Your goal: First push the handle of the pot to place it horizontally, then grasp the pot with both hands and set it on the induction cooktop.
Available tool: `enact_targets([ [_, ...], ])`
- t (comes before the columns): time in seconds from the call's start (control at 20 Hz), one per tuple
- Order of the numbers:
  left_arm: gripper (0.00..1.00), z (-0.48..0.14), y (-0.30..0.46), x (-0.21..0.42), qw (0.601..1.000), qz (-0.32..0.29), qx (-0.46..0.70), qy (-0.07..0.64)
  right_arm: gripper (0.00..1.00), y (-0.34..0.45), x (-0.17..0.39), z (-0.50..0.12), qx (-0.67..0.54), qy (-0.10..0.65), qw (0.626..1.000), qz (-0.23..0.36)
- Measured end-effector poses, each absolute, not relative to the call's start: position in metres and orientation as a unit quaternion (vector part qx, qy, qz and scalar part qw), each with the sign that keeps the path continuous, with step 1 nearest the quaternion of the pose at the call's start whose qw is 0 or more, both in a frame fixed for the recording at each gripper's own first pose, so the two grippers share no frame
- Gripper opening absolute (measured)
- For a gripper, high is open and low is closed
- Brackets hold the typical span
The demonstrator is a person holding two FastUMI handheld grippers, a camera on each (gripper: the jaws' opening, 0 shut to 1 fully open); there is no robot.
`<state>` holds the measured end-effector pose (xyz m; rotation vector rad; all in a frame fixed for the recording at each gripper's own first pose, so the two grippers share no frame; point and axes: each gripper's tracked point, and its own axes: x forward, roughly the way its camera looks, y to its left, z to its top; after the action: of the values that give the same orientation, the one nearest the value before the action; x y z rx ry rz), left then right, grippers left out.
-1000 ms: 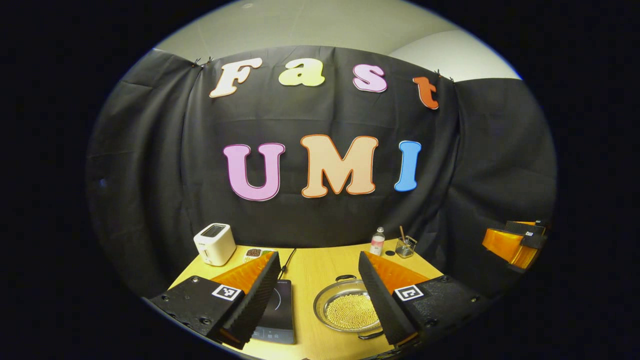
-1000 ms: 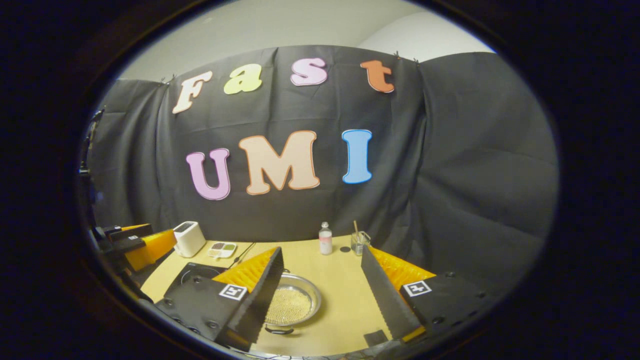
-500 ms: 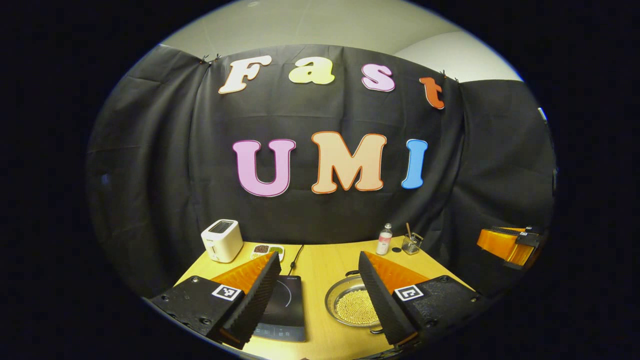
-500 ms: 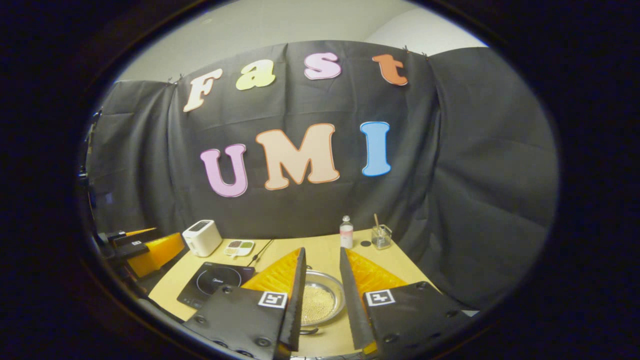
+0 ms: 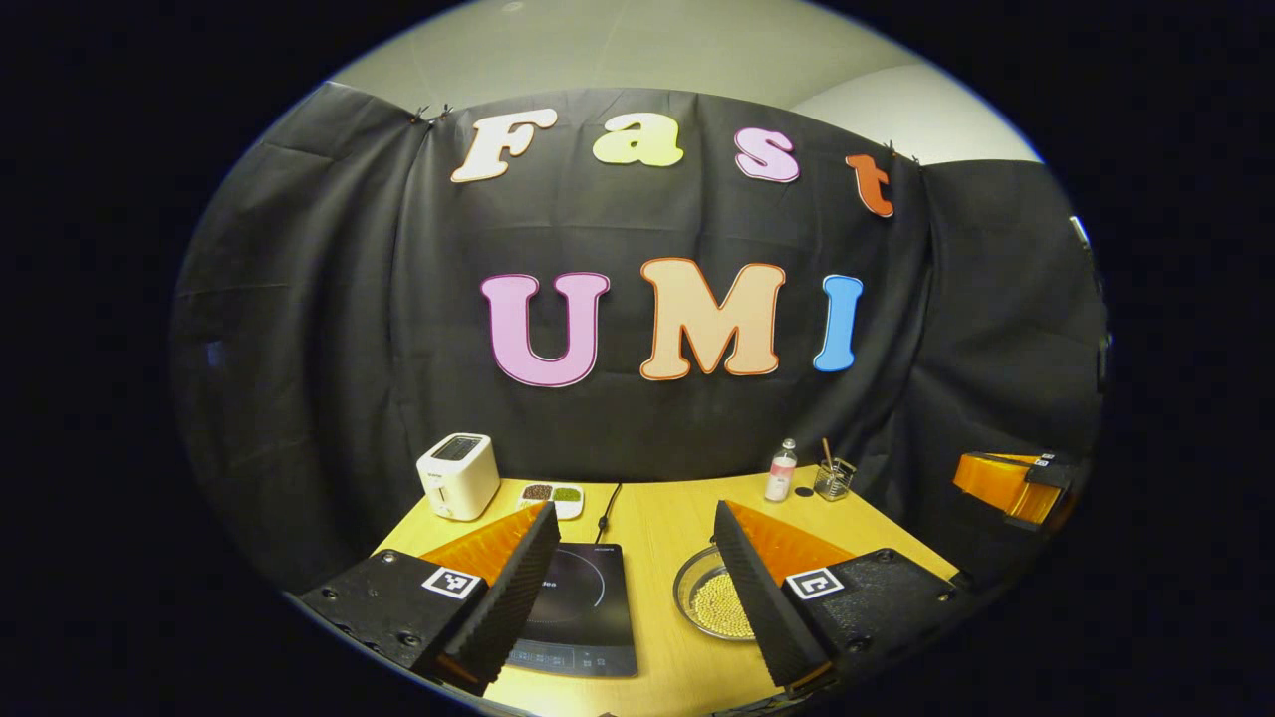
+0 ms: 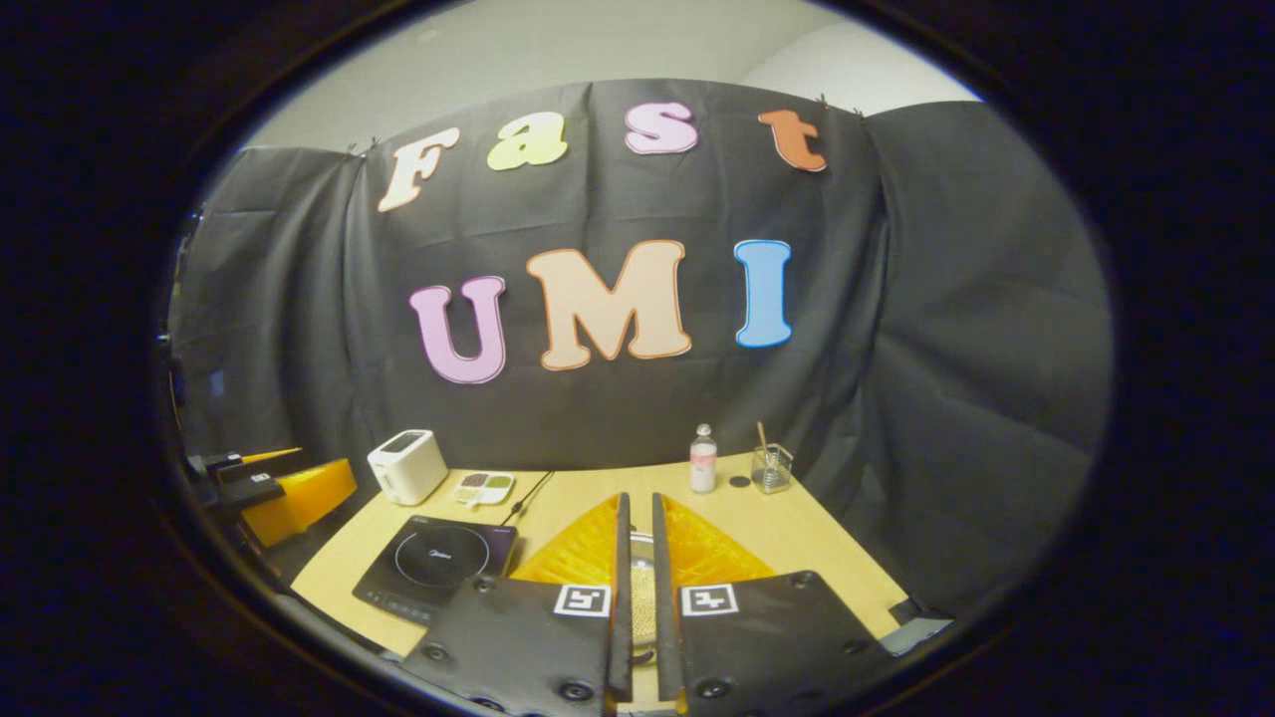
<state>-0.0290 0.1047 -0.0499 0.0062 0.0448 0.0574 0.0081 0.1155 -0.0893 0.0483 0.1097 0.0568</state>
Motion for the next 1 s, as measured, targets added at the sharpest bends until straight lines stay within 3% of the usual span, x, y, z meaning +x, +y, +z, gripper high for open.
enact_targets([
  [0.1, 0.96, -0.051, 0.11, -0.031, 0.999, 0.03, 0.002, 0.022, 0.05, 0.122, 0.008, -0.1, 0.022, 0.065, 0.997, 0.035],
  [0.15, 0.92, -0.052, 0.114, -0.033, 0.999, 0.032, 0.003, 0.022, 0.11, 0.125, 0.009, -0.108, 0.022, 0.075, 0.996, 0.037],
  [0.2, 0.96, -0.053, 0.118, -0.034, 0.999, 0.034, 0.005, 0.022, 0.11, 0.13, 0.007, -0.117, 0.026, 0.087, 0.995, 0.043],
  [0.25, 0.99, -0.055, 0.122, -0.034, 0.999, 0.036, 0.007, 0.022, 0.05, 0.135, 0.005, -0.125, 0.032, 0.098, 0.993, 0.05],
  [0.3, 0.92, -0.056, 0.126, -0.035, 0.999, 0.039, 0.009, 0.024, 0.05, 0.14, 0.003, -0.134, 0.038, 0.108, 0.992, 0.056],
  [0.6, 0.96, -0.065, 0.147, -0.04, 0.998, 0.049, 0.012, 0.035, 0.05, 0.162, 0.0, -0.19, 0.064, 0.178, 0.979, 0.072],
  [0.65, 0.94, -0.068, 0.149, -0.039, 0.998, 0.049, 0.013, 0.038, 0.12, 0.165, -0.001, -0.199, 0.071, 0.19, 0.976, 0.075],
  [0.9, 0.96, -0.078, 0.161, -0.042, 0.997, 0.056, 0.005, 0.051, 0.08, 0.181, -0.007, -0.246, 0.106, 0.257, 0.956, 0.093],
  [0.95, 0.96, -0.079, 0.162, -0.043, 0.997, 0.056, 0.004, 0.052, 0.18, 0.183, -0.008, -0.254, 0.11, 0.27, 0.952, 0.094],
  [1.0, 0.96, -0.081, 0.164, -0.043, 0.997, 0.059, 0.004, 0.055, 0.08, 0.187, -0.01, -0.262, 0.115, 0.283, 0.947, 0.098],
])
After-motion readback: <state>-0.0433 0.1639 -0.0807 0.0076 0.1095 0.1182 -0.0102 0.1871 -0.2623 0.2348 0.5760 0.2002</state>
